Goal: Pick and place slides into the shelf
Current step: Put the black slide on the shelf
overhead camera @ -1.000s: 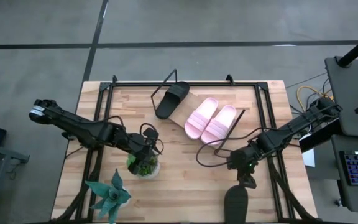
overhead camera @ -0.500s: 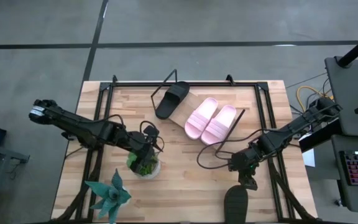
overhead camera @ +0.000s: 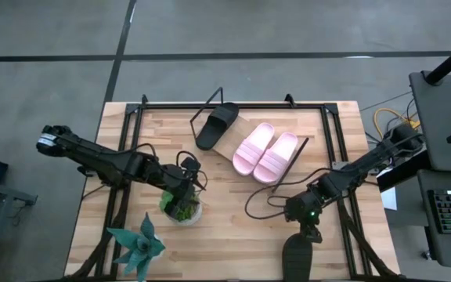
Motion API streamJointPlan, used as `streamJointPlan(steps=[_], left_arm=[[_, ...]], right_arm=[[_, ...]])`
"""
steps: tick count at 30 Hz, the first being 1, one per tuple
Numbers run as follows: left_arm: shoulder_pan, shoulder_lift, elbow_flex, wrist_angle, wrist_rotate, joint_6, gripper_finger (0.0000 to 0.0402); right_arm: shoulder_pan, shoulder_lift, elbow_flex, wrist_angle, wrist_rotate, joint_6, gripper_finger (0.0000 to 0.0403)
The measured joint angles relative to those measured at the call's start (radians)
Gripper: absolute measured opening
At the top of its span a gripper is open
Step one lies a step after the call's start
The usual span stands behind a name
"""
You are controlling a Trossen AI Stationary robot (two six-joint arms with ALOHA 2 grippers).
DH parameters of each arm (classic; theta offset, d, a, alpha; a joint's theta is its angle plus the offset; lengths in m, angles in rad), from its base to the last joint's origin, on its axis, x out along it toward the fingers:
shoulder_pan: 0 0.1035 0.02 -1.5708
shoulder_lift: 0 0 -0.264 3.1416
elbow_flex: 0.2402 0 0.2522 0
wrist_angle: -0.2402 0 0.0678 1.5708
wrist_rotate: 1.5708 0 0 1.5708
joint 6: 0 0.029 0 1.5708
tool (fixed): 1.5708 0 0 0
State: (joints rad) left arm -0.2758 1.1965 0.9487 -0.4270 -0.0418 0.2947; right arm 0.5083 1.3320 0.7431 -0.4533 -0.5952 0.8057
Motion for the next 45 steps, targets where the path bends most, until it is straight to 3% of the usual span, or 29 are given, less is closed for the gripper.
streamJointPlan(steps=[7,16,30,35,40,45], left_arm=[[0.01,0.0,0.001,0.0,-0.004,0.001,0.0211],[0.023,0.0,0.001,0.001,-0.061,0.002,0.0211],[0.028,0.0,0.001,0.0,-0.069,-0.026,0.0211],[0.028,-0.006,0.001,0.0,-0.069,-0.027,0.0211],[0.028,-0.006,0.002,0.001,-0.068,-0.028,0.0211],[0.028,-0.008,0.015,0.008,-0.068,-0.028,0.0211]], right_arm=[[0.0,0.068,-0.005,0.023,-0.041,-0.021,0.0197],[0.0,0.075,-0.005,0.076,-0.129,-0.103,0.0034],[0.0,-0.051,0.075,0.056,-0.063,-0.048,0.0034],[0.006,-0.115,0.188,-0.067,0.08,-0.092,0.0034],[0.06,-0.143,0.338,-0.234,0.366,-0.296,0.0034],[0.157,-0.146,0.44,-0.272,0.628,-0.518,0.0034]])
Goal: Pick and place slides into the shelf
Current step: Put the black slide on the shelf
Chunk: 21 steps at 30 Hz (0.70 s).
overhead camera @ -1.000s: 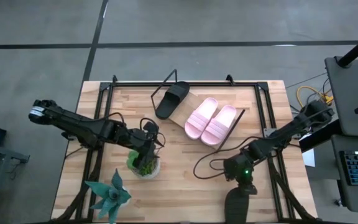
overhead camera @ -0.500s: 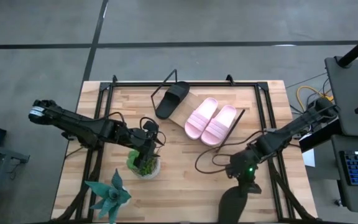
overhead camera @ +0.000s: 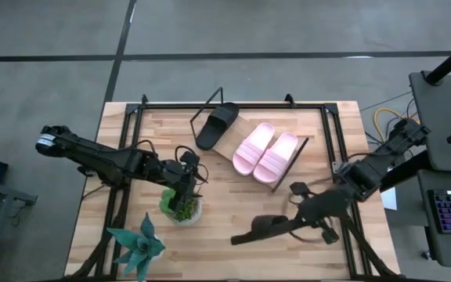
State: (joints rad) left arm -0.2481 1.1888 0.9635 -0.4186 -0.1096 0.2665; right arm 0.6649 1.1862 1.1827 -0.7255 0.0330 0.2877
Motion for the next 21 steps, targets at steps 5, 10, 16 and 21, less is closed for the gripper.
streamJointPlan(steps=[5,10,16,21], left_arm=[[0.0,-0.019,-0.001,0.071,0.057,0.004,0.0211],[0.0,-0.045,-0.002,0.152,0.135,0.011,0.0211],[-0.002,-0.073,-0.003,0.24,0.216,0.005,0.0211],[-0.004,-0.074,-0.009,0.237,0.22,0.07,0.0211]], right_arm=[[0.088,0.0,0.014,0.023,0.215,-0.24,0.0034],[0.144,0.002,-0.057,0.106,0.432,-0.508,0.0034],[0.189,0.002,-0.149,0.27,0.71,-0.787,0.0034],[0.204,0.0,-0.179,0.4,0.829,-0.948,0.0034]])
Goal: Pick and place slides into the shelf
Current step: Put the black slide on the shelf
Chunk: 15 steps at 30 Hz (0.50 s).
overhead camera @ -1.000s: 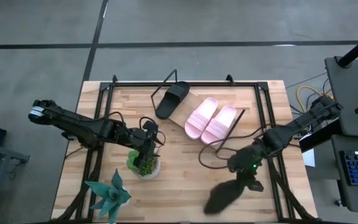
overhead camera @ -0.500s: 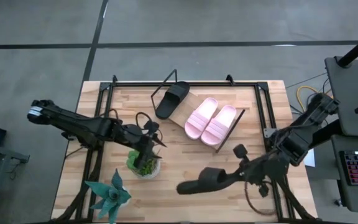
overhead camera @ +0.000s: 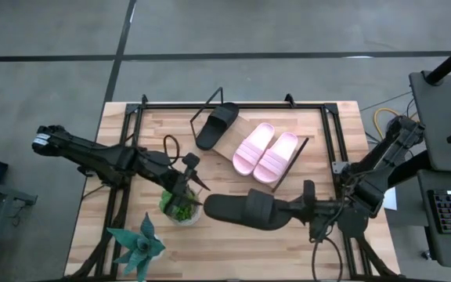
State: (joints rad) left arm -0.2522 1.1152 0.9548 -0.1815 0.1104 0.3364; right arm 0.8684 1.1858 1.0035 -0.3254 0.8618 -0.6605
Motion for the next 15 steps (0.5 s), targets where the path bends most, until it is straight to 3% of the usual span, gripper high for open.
streamJointPlan(steps=[15], left_arm=[[-0.005,0.032,-0.02,0.152,-0.11,0.358,0.0211]], right_arm=[[0.001,-0.043,0.006,0.029,0.117,-0.014,0.0034]])
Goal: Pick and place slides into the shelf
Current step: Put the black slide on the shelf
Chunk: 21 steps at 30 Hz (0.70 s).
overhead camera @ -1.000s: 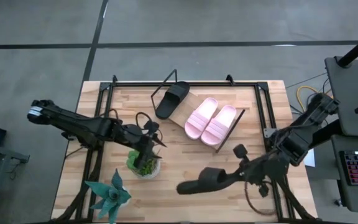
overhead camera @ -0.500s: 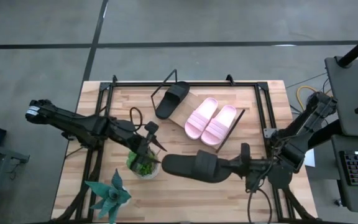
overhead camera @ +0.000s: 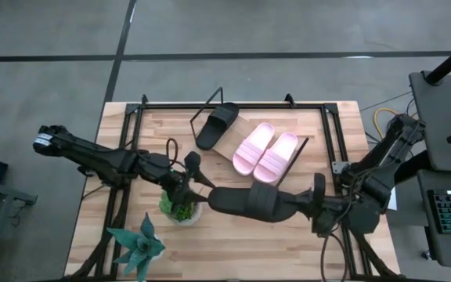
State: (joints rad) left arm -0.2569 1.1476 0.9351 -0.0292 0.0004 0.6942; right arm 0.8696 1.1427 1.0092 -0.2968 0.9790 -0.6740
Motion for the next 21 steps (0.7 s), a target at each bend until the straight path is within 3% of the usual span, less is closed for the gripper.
streamJointPlan(steps=[16,21], left_arm=[[0.002,-0.027,-0.001,0.025,-0.097,0.07,0.0211],[0.001,-0.031,-0.002,0.021,-0.186,0.109,0.0211]], right_arm=[[-0.002,-0.071,0.0,-0.013,0.017,0.013,0.0034],[-0.002,-0.077,0.0,-0.017,0.028,0.011,0.0034]])
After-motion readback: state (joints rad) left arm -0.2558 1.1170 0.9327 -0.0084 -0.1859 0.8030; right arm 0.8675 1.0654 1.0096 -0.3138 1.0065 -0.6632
